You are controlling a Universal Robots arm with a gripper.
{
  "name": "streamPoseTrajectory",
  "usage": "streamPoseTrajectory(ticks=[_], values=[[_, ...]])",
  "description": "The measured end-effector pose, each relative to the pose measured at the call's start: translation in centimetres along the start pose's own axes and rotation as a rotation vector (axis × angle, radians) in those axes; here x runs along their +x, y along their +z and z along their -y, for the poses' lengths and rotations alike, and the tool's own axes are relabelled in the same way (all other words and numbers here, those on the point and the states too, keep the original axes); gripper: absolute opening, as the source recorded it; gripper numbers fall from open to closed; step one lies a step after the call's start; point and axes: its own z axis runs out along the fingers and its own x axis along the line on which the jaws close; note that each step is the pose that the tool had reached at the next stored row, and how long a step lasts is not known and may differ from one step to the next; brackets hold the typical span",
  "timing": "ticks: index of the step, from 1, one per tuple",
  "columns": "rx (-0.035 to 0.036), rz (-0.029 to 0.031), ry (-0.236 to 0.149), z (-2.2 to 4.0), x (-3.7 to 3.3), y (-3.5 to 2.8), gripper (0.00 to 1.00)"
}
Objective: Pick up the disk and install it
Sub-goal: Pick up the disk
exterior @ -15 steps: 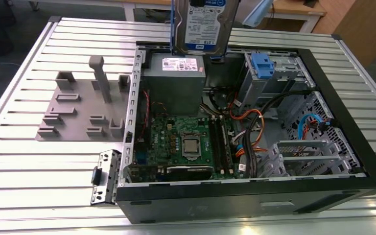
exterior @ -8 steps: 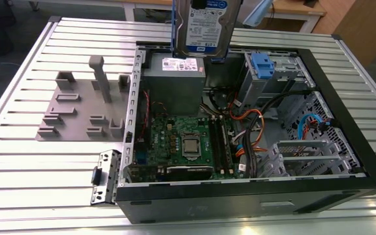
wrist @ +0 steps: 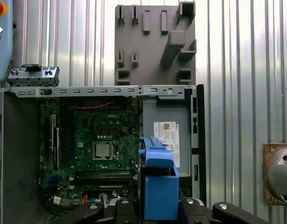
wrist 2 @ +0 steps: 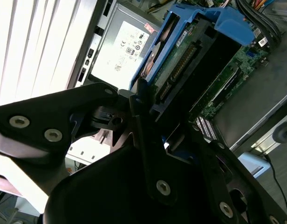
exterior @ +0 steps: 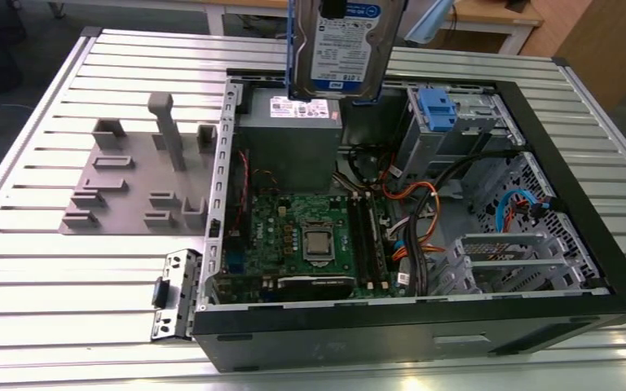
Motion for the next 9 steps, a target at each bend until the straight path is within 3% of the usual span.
streamPoseTrajectory(ticks=[9], values=[[0.0001, 0.0001, 0.0, 0.15, 0.65, 0.0, 0.36]])
